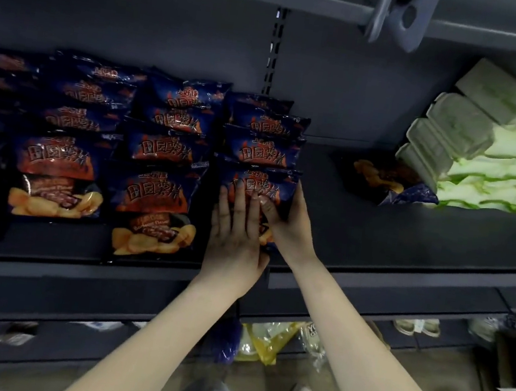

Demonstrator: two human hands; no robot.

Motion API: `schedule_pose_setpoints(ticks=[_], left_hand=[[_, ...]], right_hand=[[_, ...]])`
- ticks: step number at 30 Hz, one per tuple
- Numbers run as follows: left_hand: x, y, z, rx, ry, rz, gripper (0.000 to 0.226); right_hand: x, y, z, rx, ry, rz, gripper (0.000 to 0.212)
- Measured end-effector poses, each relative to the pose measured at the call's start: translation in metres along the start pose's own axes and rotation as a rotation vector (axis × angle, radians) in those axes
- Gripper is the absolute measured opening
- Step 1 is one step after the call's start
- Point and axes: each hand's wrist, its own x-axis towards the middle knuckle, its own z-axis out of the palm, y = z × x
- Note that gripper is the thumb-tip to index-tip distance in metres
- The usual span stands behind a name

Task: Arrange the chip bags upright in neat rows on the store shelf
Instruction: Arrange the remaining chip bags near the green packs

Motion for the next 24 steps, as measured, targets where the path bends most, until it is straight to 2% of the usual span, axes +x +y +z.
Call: schedule_pose_setpoints(ticks=[5, 9, 11, 16, 20, 22, 24], left_hand=[[0.001, 0.002, -0.003, 0.039, -0.063, -0.028, 0.106], [0.005, 0.016, -0.025, -0.006, -0.14, -0.074, 0.094], [0.01, 0.027, -0.042, -0.026, -0.175, -0.109, 0.088], [0.028, 0.079, -0.066, -0.167, -0.066, -0.049, 0.088], [0.056, 0.135, -0.044, -0.281, -0.083, 0.06, 0.086], [0.077, 0.156, -0.024, -0.352, -0.078, 0.101, 0.083], [0.1, 0.171, -0.003, -0.581, -0.034, 0.069, 0.077]], right_hand=[[0.0, 0.0, 0.0, 0.007, -0.003, -0.026, 0.08], [-0.002, -0.002, -0.017, 0.084, -0.012, 0.027, 0.073], [-0.003, -0.004, -0.036, 0.134, 0.054, 0.041, 0.069], [0.009, -0.002, -0.102, 0.129, 0.311, -0.079, 0.04], [0.026, 0.011, -0.155, -0.004, 0.397, -0.214, 0.024], [0.037, 0.025, -0.18, -0.2, 0.383, -0.272, 0.034], [0.047, 0.042, -0.202, -0.403, 0.29, -0.276, 0.047]])
